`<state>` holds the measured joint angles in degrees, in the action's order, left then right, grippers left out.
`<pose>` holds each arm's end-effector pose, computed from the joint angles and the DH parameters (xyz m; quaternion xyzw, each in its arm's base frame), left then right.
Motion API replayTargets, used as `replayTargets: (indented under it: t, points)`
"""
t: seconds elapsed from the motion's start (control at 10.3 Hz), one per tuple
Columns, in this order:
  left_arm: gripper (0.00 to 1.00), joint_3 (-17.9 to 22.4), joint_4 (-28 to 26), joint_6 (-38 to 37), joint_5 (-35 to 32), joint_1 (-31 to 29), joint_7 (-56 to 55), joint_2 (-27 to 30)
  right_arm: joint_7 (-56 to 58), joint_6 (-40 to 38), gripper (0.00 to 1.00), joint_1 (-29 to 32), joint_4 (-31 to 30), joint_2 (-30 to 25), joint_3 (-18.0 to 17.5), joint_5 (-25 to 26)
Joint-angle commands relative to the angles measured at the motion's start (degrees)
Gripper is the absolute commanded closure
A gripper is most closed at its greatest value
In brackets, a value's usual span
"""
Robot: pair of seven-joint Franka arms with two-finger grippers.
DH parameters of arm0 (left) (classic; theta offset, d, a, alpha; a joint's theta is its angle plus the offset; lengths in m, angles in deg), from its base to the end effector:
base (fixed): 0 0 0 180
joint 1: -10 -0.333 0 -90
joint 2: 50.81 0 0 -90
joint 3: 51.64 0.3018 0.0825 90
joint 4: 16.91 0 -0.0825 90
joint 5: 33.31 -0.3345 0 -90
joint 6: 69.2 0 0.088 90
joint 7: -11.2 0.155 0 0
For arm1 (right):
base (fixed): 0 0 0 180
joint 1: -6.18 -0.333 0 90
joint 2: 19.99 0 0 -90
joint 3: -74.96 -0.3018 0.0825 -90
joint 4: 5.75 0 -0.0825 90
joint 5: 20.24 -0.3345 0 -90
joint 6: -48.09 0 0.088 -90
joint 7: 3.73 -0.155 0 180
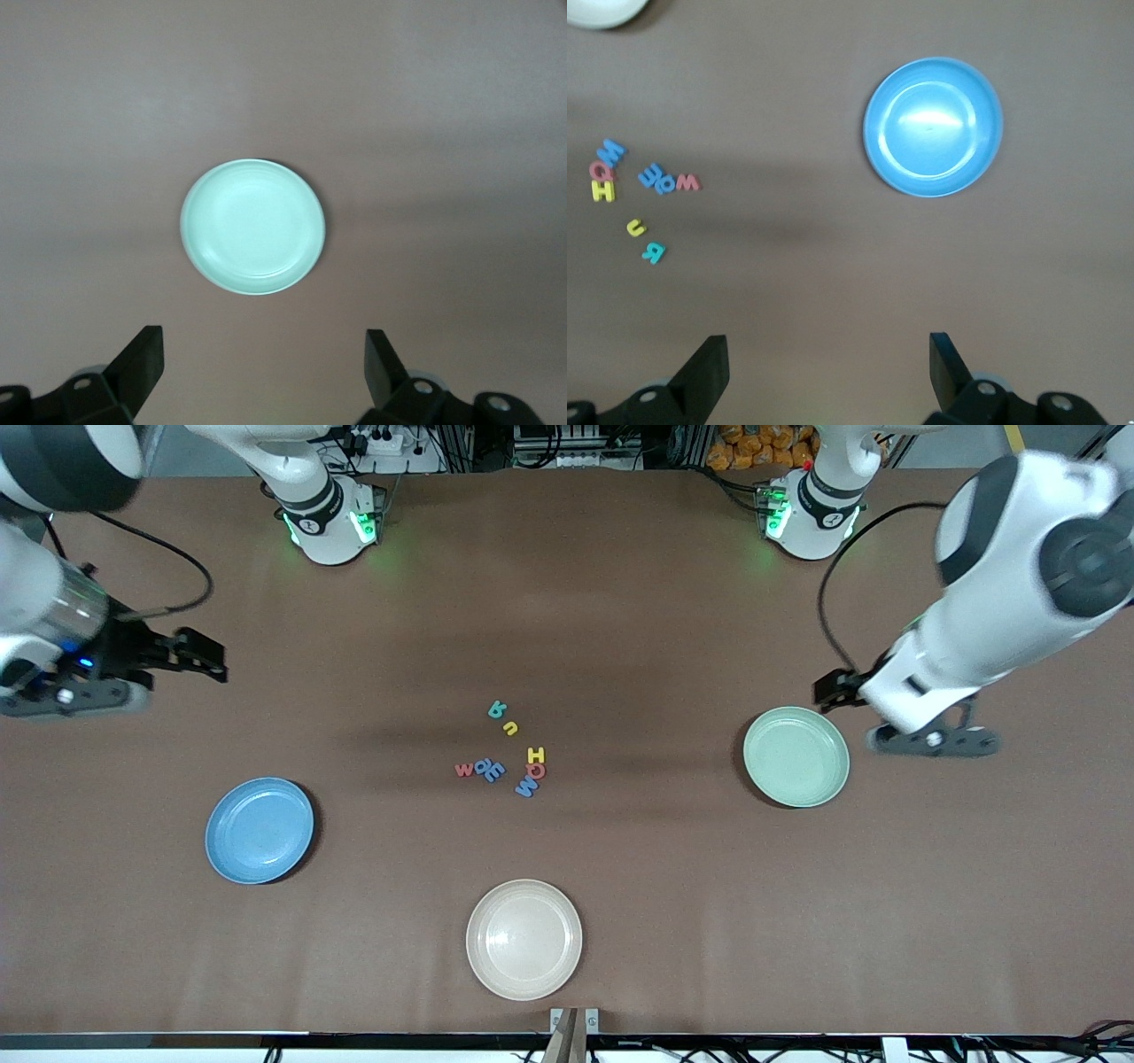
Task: Sort upper and lower case letters into plates
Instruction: 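Move both grippers from rest toward the foam letters in the middle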
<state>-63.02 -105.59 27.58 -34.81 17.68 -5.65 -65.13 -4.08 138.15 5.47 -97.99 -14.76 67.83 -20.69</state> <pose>0.5422 -0.1737 0.4489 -0.9984 0.0197 0.0529 0.0049 0.5145 0.0699 0.4997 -0.9958 -0.0650 0.0648 0.0050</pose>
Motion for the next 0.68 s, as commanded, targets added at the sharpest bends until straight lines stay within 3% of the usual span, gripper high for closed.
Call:
replayTargets:
  t: [0.0, 0.19, 0.58]
  points:
    - [0.00, -0.14, 1.32, 8.64, -2.10, 6.35, -16.19, -7.88, -0.62, 3.43, 0.00, -4.63, -0.82, 5.92, 0.01, -0.25]
    - [0.00, 0.04, 1.58, 15.60, -2.28, 10.58, -26.70, -12.65, -1.32, 12.20, 0.00, -7.72, -7.22, 6.64, 0.01, -0.25]
    - [0.00, 0.04, 1.67, 23.26, -7.29, 15.86, -36.37, -17.84, -2.47, 27.59, 0.00, -11.68, -15.67, 10.33, 0.01, -0.25]
